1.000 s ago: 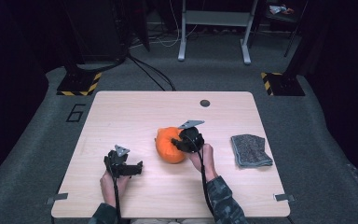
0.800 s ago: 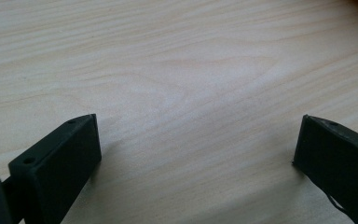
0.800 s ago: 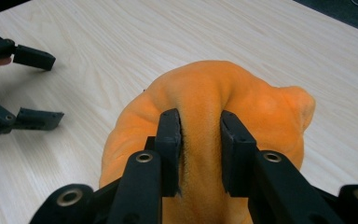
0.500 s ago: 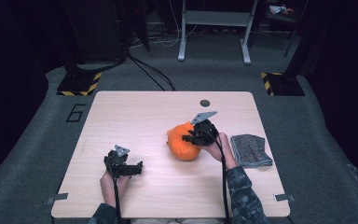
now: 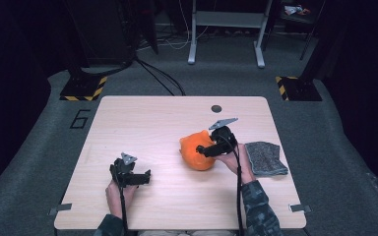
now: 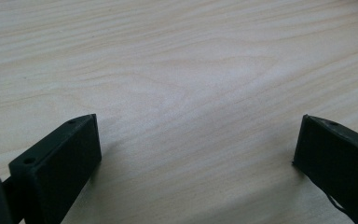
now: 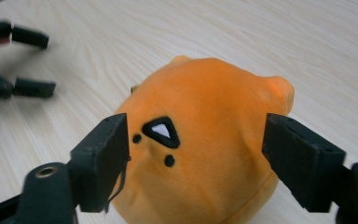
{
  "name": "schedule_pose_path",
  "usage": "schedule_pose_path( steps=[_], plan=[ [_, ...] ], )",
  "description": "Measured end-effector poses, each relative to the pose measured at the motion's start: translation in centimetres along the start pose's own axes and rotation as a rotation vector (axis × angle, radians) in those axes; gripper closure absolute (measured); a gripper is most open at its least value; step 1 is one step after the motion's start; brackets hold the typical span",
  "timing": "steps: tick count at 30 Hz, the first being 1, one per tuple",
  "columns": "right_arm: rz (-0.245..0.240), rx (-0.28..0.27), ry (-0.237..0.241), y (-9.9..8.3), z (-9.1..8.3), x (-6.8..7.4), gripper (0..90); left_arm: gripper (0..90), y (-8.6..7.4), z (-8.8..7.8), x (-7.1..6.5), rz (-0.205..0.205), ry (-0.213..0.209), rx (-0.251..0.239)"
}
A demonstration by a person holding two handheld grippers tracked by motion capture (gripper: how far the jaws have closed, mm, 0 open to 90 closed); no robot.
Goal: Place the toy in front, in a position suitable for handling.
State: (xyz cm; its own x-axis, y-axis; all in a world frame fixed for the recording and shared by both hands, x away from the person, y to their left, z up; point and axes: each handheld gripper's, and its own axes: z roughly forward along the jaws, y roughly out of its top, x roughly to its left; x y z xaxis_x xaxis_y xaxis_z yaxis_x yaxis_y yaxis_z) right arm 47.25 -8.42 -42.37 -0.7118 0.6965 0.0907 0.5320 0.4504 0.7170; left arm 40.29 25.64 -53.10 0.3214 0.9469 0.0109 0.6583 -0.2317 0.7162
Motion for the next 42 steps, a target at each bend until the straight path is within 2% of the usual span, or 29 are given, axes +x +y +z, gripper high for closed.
schedule_pose_path(
  steps=[1,2,3,5,6,8,10,11,12,13,14,15,16,17,20,22,24,26,27,28,29,31,32,33,34,35,38,39,42],
  plan=[
    [0.0,0.0,0.0,0.0,0.0,0.0,21.9,0.0,0.0,0.0,0.0,0.0,0.0,0.0],
    [0.029,-0.002,-0.036,0.2,0.0,0.5,20.7,0.0,0.0,0.0,0.0,0.0,0.0,0.0],
    [0.055,0.011,-0.092,0.6,0.2,1.5,15.8,0.0,0.0,0.0,0.0,0.0,0.0,0.0],
    [0.052,0.033,-0.146,1.0,0.6,2.3,14.7,0.0,0.0,0.0,0.0,0.001,0.0,0.0],
    [0.076,0.034,-0.163,1.2,0.9,2.8,14.5,0.1,0.0,0.0,0.0,0.001,0.0,0.0],
    [0.072,0.052,-0.195,1.6,1.6,3.4,14.3,0.0,0.0,0.0,0.0,0.001,0.0,0.0],
    [0.072,0.053,-0.201,1.7,2.0,3.5,14.5,0.1,0.0,0.0,0.0,0.001,0.0,0.0],
    [0.077,0.077,-0.217,1.7,2.8,3.7,16.5,0.1,0.0,0.0,0.0,0.001,0.0,0.0],
    [0.077,0.077,-0.217,1.7,2.8,3.7,16.5,0.1,0.0,0.0,0.0,0.001,0.0,0.0],
    [0.089,0.101,-0.245,1.6,3.4,3.7,24.3,0.1,0.0,0.0,0.0,0.001,0.001,0.0],
    [0.089,0.101,-0.245,1.6,3.4,3.7,24.3,0.1,0.0,0.0,0.0,0.001,0.001,0.0],
    [0.09,0.105,-0.245,1.2,3.7,3.4,37.3,0.1,0.0,0.0,0.0,0.0,-0.001,0.0],
    [0.09,0.105,-0.245,1.2,3.7,3.4,37.3,0.1,0.0,0.0,0.0,0.0,-0.001,0.0],
    [0.094,0.112,-0.246,0.7,4.0,3.1,48.3,0.1,0.0,0.0,0.0,0.001,-0.002,0.001],
    [0.082,0.103,-0.222,0.2,3.8,2.7,60.0,0.1,0.0,0.0,0.0,-0.001,-0.001,0.001],
    [0.07,0.097,-0.205,0.3,3.6,2.5,62.5,0.1,0.0,0.0,0.0,0.0,-0.001,0.001],
    [0.042,0.084,-0.153,0.6,2.9,2.0,66.5,0.1,0.0,0.0,0.0,-0.001,-0.001,0.001],
    [0.031,0.083,-0.142,0.8,2.6,1.9,66.8,0.1,0.0,0.0,0.0,-0.002,0.0,0.001],
    [-0.015,0.069,-0.131,1.1,2.0,1.9,67.4,0.1,0.0,0.0,0.0,-0.001,-0.001,0.001],
    [-0.015,0.069,-0.131,1.1,2.0,1.9,67.4,0.1,0.0,0.0,0.0,-0.001,-0.001,0.001],
    [-0.054,0.055,-0.098,1.3,1.4,1.8,67.4,0.1,0.0,0.0,0.0,0.0,0.0,0.001],
    [-0.08,0.035,-0.047,1.5,0.6,1.5,67.3,0.1,0.0,0.0,0.0,-0.001,0.0,0.001],
    [-0.08,0.035,-0.047,1.5,0.6,1.5,67.3,0.1,0.0,0.0,0.0,-0.001,0.0,0.001],
    [-0.116,0.02,-0.009,1.7,-0.1,1.4,67.3,0.1,0.0,0.0,0.0,-0.001,0.001,0.001],
    [-0.116,0.02,-0.009,1.7,-0.1,1.4,67.3,0.1,0.0,0.0,0.0,-0.001,0.001,0.001],
    [-0.167,0.003,0.02,1.8,-0.7,1.2,67.2,0.1,0.0,0.0,0.0,-0.002,0.0,0.001],
    [-0.214,-0.007,0.069,1.9,-1.1,0.6,67.0,0.1,0.0,0.0,0.0,-0.002,0.002,0.002],
    [-0.211,-0.011,0.082,1.8,-1.1,0.4,67.0,0.1,0.0,0.0,0.0,-0.002,0.0,0.001],
    [-0.242,-0.005,0.095,1.5,-0.9,0.0,66.7,0.1,0.0,0.0,0.0,-0.003,0.0,0.002]
  ],
)
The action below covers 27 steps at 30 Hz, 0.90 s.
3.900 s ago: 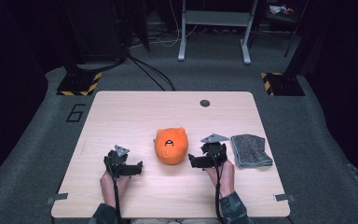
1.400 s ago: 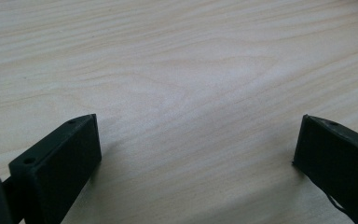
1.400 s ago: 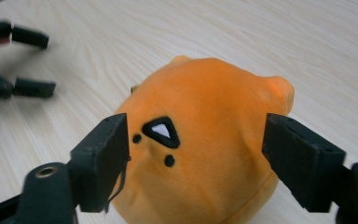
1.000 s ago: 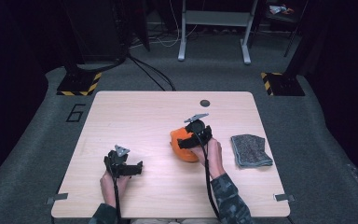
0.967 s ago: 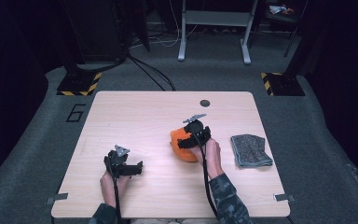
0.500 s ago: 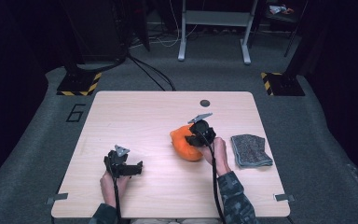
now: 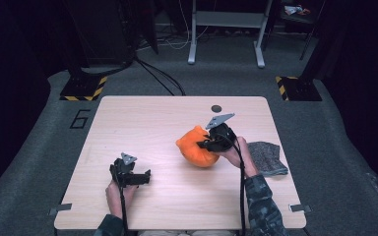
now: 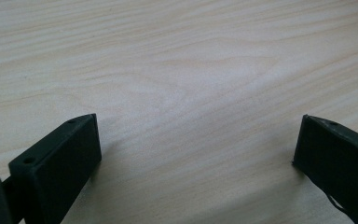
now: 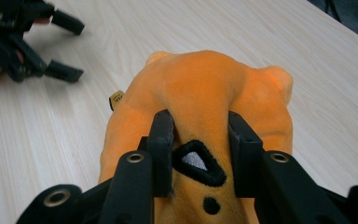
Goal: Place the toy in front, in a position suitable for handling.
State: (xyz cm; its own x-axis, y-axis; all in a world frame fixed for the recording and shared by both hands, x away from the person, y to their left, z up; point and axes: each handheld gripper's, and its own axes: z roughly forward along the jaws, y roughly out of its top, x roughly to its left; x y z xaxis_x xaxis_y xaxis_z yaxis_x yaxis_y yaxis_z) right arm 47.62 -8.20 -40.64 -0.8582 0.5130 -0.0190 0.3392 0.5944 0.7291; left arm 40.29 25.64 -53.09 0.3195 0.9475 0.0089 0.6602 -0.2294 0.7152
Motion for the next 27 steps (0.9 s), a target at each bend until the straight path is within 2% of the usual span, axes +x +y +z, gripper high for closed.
schedule_pose_path(
  steps=[4,6,7,10,12,14,15,16,17,19,20,21,22,23,24,26,27],
  plan=[
    [-0.013,0.043,0.007,-1.1,1.4,-0.5,65.8,0.1,0.0,0.0,0.0,0.0,0.0,0.0],
    [-0.032,0.093,-0.013,-2.1,2.8,-0.6,63.3,0.1,0.0,0.0,0.0,0.0,0.0,0.0],
    [-0.005,0.065,-0.005,-2.3,2.7,-0.7,62.3,0.1,0.0,0.0,0.0,0.001,0.001,-0.002],
    [0.019,0.07,-0.035,-2.4,2.5,-0.7,53.8,0.1,0.0,0.0,0.0,0.0,0.001,-0.001],
    [0.026,0.079,-0.042,-2.3,2.3,-0.6,43.7,0.1,0.0,0.0,0.0,0.0,0.001,-0.001],
    [0.044,0.072,-0.038,-2.1,1.8,-0.4,29.1,0.1,0.0,0.0,0.0,0.0,0.001,-0.002],
    [0.051,0.064,-0.054,-1.9,1.6,-0.4,23.7,0.1,0.0,0.0,0.0,-0.001,0.0,0.0],
    [0.051,0.064,-0.054,-1.9,1.6,-0.4,23.7,0.1,0.0,0.0,0.0,-0.001,0.0,0.0],
    [0.125,0.049,-0.088,-1.6,1.0,-0.1,20.7,0.1,0.0,0.0,0.0,-0.001,0.0,0.0],
    [0.19,0.027,-0.125,-1.3,0.4,0.3,16.8,0.1,0.0,0.0,0.0,0.0,0.002,0.0],
    [0.19,0.027,-0.125,-1.3,0.4,0.3,16.8,0.1,0.0,0.0,0.0,0.0,0.002,0.0],
    [0.282,0.034,-0.166,-1.1,0.1,0.7,15.2,0.1,0.0,0.0,0.0,-0.001,0.002,-0.001],
    [0.282,0.034,-0.166,-1.1,0.1,0.7,15.2,0.2,0.0,0.0,0.0,-0.001,0.002,-0.001],
    [0.336,0.05,-0.206,-1.0,0.4,1.2,14.3,0.1,0.0,0.0,0.0,0.0,0.002,-0.002],
    [0.357,0.049,-0.213,-1.0,0.7,1.4,14.4,0.1,0.0,0.0,0.0,-0.001,0.001,-0.002],
    [0.371,0.058,-0.217,-1.1,0.9,1.5,14.2,0.2,0.0,0.0,0.0,0.0,0.004,-0.003],
    [0.381,0.078,-0.244,-1.1,1.6,1.8,14.0,0.2,0.0,0.0,0.0,-0.001,0.002,-0.003]
  ],
)
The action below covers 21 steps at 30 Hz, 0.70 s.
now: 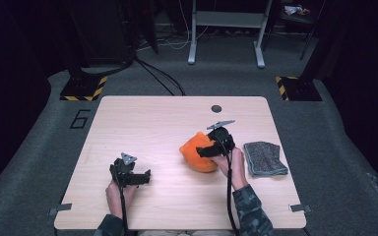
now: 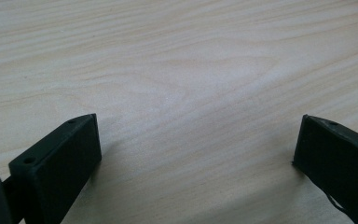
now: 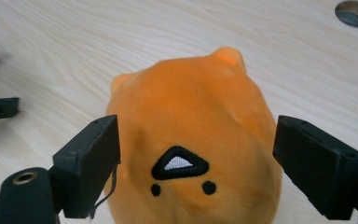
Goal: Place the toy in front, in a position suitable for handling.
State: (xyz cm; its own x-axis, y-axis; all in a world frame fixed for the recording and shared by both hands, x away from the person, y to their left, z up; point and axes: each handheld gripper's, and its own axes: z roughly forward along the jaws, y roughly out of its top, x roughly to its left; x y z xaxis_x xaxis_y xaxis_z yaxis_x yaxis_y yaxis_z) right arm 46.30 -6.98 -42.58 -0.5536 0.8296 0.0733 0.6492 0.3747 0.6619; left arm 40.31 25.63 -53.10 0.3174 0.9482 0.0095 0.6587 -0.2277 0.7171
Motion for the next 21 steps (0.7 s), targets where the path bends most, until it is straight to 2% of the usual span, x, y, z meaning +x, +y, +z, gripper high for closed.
schedule_pose_path(
  steps=[3,4,6,7,8,9,10,13,14,15,16,17,19,20,21],
  plan=[
    [0.0,0.026,-0.013,-0.1,0.6,0.4,14.5,0.2,0.0,0.0,0.0,0.0,0.0,0.0],
    [0.005,0.031,-0.057,-0.3,1.2,0.7,15.9,0.2,0.0,0.0,0.0,0.0,0.0,0.001],
    [0.017,0.026,-0.076,-0.6,1.5,0.6,23.8,0.2,0.0,0.0,0.0,-0.001,0.0,0.001],
    [0.017,0.026,-0.076,-0.6,1.5,0.6,23.8,0.2,0.0,0.0,0.0,-0.001,-0.001,0.001],
    [0.003,0.029,-0.074,-1.0,1.8,0.6,38.3,0.2,0.0,0.0,0.0,-0.001,-0.001,0.002],
    [0.003,0.029,-0.074,-1.0,1.8,0.6,38.3,0.2,0.0,0.0,0.0,-0.001,-0.001,0.001],
    [-0.006,0.029,-0.071,-1.4,2.0,0.4,48.7,0.2,0.0,0.0,0.0,-0.001,0.0,0.001],
    [-0.014,0.015,-0.058,-1.6,1.9,0.2,55.7,0.2,0.0,0.0,0.0,0.0,-0.001,0.002],
    [-0.047,0.003,-0.028,-1.6,1.5,-0.1,59.9,0.2,0.0,0.0,0.0,-0.001,-0.001,0.001],
    [-0.047,0.003,-0.028,-1.6,1.5,-0.1,59.9,0.2,0.0,0.0,0.0,-0.001,-0.001,0.001],
    [-0.081,-0.022,0.017,-1.4,1.0,-0.6,61.3,0.2,0.0,0.0,0.0,0.0,0.0,0.0],
    [-0.097,-0.026,0.035,-1.2,0.8,-0.9,61.5,0.2,0.0,0.0,0.0,-0.004,0.0,-0.003],
    [-0.113,-0.016,0.047,-1.1,0.7,-1.1,61.7,0.2,0.0,0.0,0.0,0.0,0.0,0.0],
    [-0.146,-0.018,0.068,-0.8,0.6,-1.4,62.0,0.2,0.0,0.0,0.0,-0.006,0.001,-0.002],
    [-0.154,-0.016,0.073,-0.7,0.5,-1.5,62.0,0.2,0.0,0.0,0.0,0.001,0.0,0.0]
  ],
)
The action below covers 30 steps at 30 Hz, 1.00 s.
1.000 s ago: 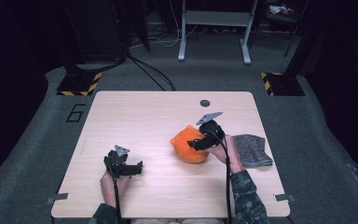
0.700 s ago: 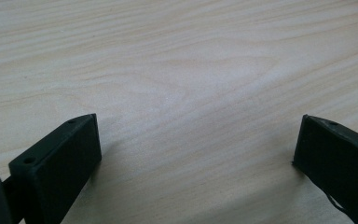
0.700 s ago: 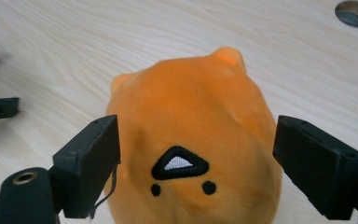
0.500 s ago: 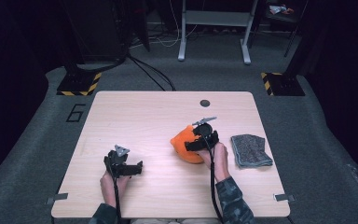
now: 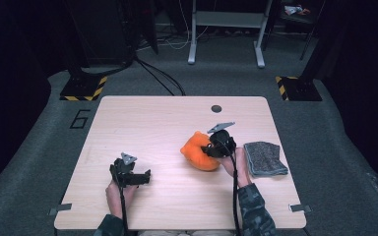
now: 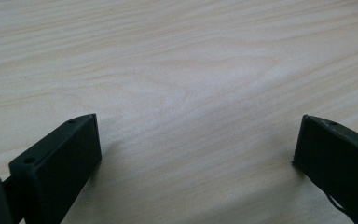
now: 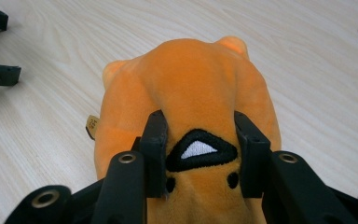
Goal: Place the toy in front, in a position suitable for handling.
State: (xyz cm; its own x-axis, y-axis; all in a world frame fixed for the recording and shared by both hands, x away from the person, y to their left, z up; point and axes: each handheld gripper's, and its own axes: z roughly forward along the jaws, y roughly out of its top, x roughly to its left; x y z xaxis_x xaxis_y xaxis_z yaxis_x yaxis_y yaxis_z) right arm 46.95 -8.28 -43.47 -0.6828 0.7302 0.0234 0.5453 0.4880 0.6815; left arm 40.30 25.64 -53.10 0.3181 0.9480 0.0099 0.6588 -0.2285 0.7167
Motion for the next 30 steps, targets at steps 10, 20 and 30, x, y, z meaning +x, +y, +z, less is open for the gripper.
schedule_pose_path(
  steps=[10,20,30],
  plan=[
    [-0.198,-0.045,0.126,1.6,-0.8,-1.6,61.9,0.2,0.0,0.0,0.0,0.0,-0.003,0.006],
    [-0.366,0.006,0.249,1.6,1.6,-2.7,60.9,0.2,0.0,0.0,0.0,-0.002,0.0,-0.001],
    [-0.292,0.01,0.195,1.6,1.0,-2.6,30.7,0.2,0.0,0.0,0.0,-0.001,0.0,0.0]
  ],
)
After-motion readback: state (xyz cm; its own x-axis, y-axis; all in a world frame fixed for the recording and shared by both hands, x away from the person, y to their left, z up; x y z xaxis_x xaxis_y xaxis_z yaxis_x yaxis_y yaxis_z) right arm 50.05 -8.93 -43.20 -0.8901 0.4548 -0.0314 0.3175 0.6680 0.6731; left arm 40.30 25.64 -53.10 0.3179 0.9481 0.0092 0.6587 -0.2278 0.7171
